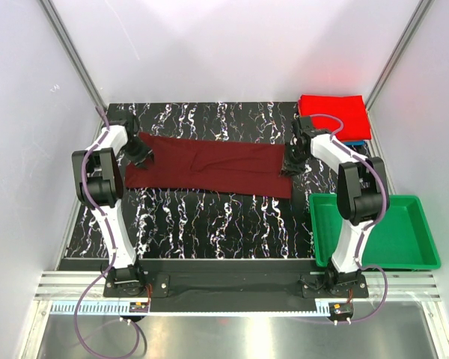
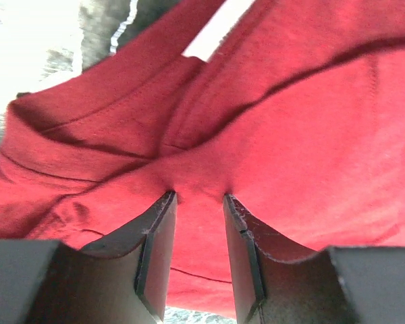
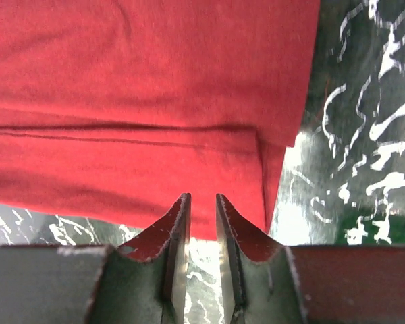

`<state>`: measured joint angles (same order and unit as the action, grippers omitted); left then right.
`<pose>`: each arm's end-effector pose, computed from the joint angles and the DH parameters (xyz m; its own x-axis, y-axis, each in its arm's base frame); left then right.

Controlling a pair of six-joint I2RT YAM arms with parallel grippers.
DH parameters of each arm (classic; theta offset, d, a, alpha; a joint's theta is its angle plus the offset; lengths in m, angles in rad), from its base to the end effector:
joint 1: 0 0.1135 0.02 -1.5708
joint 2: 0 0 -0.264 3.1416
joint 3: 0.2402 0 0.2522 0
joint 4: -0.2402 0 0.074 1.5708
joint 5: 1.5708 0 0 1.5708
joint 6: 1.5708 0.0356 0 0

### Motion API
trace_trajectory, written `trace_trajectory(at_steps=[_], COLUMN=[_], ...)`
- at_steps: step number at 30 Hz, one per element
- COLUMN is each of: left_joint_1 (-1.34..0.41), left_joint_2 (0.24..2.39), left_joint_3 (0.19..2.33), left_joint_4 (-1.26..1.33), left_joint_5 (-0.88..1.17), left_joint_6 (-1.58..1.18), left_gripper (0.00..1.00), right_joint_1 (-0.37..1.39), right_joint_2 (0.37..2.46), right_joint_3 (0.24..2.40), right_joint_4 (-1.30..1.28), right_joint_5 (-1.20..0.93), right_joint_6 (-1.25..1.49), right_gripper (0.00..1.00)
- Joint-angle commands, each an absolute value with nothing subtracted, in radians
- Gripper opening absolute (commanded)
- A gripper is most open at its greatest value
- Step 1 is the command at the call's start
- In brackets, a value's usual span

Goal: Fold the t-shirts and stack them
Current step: Fold the tshirt

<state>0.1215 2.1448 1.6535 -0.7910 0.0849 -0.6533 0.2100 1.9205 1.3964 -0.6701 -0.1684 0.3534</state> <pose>0.4359 0.0502 0.1676 -0.6968 -0.6952 -0.1765 -0.6553 0.7171 -0.2375 0.3828 0.0877 0.1894 -0.9453 0.1474 -0.2911 0.0654 0.9596 0.2735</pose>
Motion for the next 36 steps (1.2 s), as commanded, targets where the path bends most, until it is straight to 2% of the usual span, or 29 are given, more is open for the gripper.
trace_trajectory(at_steps=[1,9,36], left_joint_1=[0.109,0.107,0.106], left_joint_2=[2.072,2.095,2.094], left_joint_3=[1.660,1.690,1.698], left_joint_4=[-0.750,-0.795,-0.804], left_joint_5=[0.138,0.081,0.058], left_joint_6=[-0.641,-0.634,-0.629], left_gripper=[0.40,0.40,0.40], right_joint_1=[0.206,0.181,0.173], right_joint_2=[1.948,1.971,2.033], right_joint_3=[1.475,1.523,1.497], right_joint_4=[-0.673,-0.712,-0.696], right_joint_5=[-0.163,-0.101,-0.098], right_joint_6=[0.298,0.265,0.290], right_gripper=[0.29,0.29,0.33])
